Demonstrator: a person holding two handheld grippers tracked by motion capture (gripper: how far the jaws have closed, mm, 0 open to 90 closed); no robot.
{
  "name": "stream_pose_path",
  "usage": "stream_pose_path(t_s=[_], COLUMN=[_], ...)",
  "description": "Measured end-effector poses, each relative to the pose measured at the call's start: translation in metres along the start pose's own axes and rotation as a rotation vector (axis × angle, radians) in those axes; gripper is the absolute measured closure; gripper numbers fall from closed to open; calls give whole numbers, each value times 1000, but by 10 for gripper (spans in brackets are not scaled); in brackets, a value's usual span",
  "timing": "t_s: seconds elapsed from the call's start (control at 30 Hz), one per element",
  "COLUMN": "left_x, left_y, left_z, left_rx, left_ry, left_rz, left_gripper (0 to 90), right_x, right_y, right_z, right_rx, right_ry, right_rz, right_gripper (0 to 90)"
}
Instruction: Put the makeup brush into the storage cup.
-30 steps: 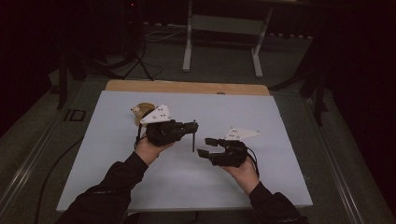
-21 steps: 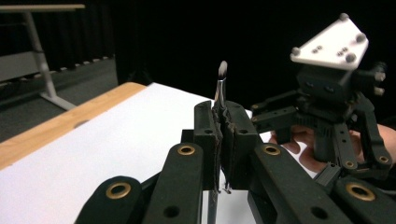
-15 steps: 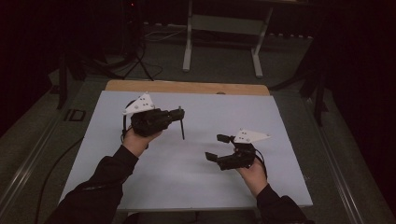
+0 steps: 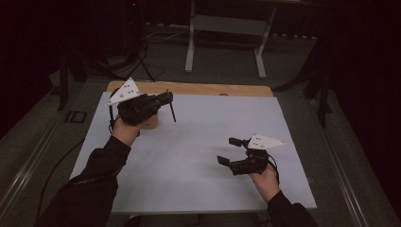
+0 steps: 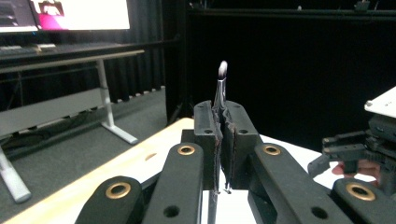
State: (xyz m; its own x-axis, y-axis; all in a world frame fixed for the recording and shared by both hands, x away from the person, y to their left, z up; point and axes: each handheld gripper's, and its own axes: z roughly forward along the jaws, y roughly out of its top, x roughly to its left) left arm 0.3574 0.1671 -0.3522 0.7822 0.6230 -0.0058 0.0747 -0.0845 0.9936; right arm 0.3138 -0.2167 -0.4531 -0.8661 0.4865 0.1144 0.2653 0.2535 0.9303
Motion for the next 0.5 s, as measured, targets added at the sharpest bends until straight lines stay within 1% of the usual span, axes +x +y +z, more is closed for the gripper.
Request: stream_pose_path(t_s=[0.03,0.07,0.1,0.13,0.17,0.2,0.23,0.27,0.3,0.33,0.37,0.4,0.43,0.47,0.5], left_x=[0,2,4,6,8,14,16,16,20,20,24,26,26,28,31], left_y=[0,1,2,3,4,5,6,6,7,7,7,8,8,8,7], left_z=[0,-1,-1,-2,-3,-5,-5,-5,-6,-6,-7,-7,-7,-8,-8], left_rx=[0,-1,-8,-11,-15,-28,-31,-31,-30,-30,-34,-34,-34,-38,-34], left_ry=[0,8,14,23,33,46,51,51,72,72,88,99,99,105,128], left_rz=[0,9,15,17,16,3,-1,-1,4,4,4,3,3,3,7], left_gripper=[854,854,853,853,853,853,853,853,853,853,853,853,853,853,853], right_x=[0,-2,-6,-6,-12,-14,-16,-16,-19,-19,-20,-21,-21,-21,-20], right_y=[0,-1,-5,-5,-10,-12,-14,-14,-17,-18,-19,-20,-20,-21,-23], right_z=[0,-2,-6,-6,-11,-13,-16,-16,-19,-21,-23,-24,-24,-25,-28], right_rx=[0,-2,-19,-19,-36,-44,-53,-53,-49,-57,-65,-59,-59,-59,-56], right_ry=[0,-1,-14,-14,-9,-17,-13,-13,-16,-16,-9,-8,-8,-12,-9], right_rz=[0,2,11,11,21,25,31,31,38,36,42,48,48,42,31], right_gripper=[143,143,143,143,143,143,143,143,143,143,143,143,143,143,143])
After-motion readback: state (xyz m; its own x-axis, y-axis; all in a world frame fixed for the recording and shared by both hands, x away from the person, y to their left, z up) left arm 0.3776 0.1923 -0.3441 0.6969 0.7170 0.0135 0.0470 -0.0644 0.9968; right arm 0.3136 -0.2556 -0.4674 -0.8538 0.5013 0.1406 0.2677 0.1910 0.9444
